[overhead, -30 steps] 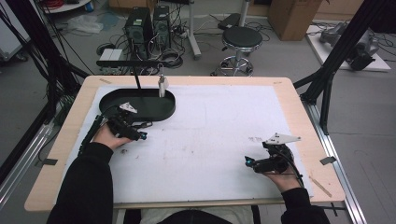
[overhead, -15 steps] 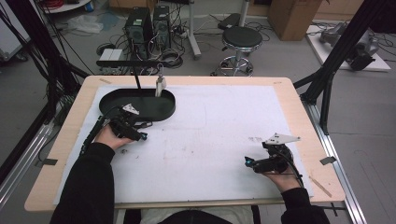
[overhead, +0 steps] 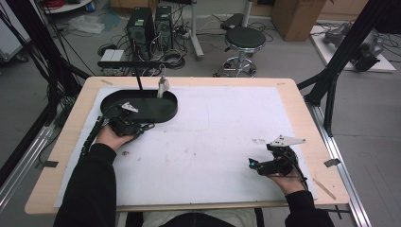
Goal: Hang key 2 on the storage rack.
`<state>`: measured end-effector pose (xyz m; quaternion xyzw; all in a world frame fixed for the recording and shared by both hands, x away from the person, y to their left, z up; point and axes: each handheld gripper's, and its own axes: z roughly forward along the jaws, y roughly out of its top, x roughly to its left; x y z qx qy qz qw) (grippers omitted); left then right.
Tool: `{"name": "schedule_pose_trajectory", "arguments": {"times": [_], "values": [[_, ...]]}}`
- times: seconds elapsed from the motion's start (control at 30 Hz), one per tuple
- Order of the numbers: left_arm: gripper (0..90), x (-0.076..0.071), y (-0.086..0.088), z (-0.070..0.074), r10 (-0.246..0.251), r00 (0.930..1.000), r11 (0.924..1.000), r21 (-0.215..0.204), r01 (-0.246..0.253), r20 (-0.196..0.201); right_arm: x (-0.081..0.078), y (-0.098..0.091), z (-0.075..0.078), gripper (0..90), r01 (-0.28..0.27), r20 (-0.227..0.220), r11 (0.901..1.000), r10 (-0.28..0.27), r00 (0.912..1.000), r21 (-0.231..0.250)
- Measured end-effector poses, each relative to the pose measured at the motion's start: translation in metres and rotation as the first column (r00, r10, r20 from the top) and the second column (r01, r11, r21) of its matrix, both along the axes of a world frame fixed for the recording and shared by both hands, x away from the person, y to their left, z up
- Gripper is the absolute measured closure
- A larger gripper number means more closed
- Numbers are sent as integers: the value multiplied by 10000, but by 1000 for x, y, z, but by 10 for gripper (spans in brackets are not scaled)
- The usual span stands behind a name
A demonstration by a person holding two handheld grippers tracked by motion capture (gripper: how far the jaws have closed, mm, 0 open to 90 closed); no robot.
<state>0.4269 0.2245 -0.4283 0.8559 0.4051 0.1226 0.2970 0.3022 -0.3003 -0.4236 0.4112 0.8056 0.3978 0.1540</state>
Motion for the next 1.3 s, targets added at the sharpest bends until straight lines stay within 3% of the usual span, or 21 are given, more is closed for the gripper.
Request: {"name": "schedule_pose_trajectory", "arguments": {"times": [0.17, 0.33, 0.8, 1.07, 1.3], "values": [[853, -1, -2, 3, -266, 9996, 9992, 302, 265, 40, 0, -1, 0, 22, 5, 94, 10000, -5, 10000, -28], [861, -2, -5, 12, -823, 9965, 9934, 810, 811, 112, -1, 0, 1, 23, 44, 61, 10000, -44, 10000, -9], [862, -4, -6, 76, -1365, 9849, 9893, 670, 1299, 1065, 0, 2, 1, 22, -81, 151, 9999, 82, 9999, -98], [862, 4, -5, 99, -1329, 9816, 9892, 795, 1229, 1372, -2, 0, 1, 23, 31, 161, 10000, -31, 9999, -51], [863, 11, -3, 116, -1175, 9764, 9930, 315, 1137, 1813, 0, 0, 1, 22, -30, 188, 10000, 32, 9998, -78]]}}
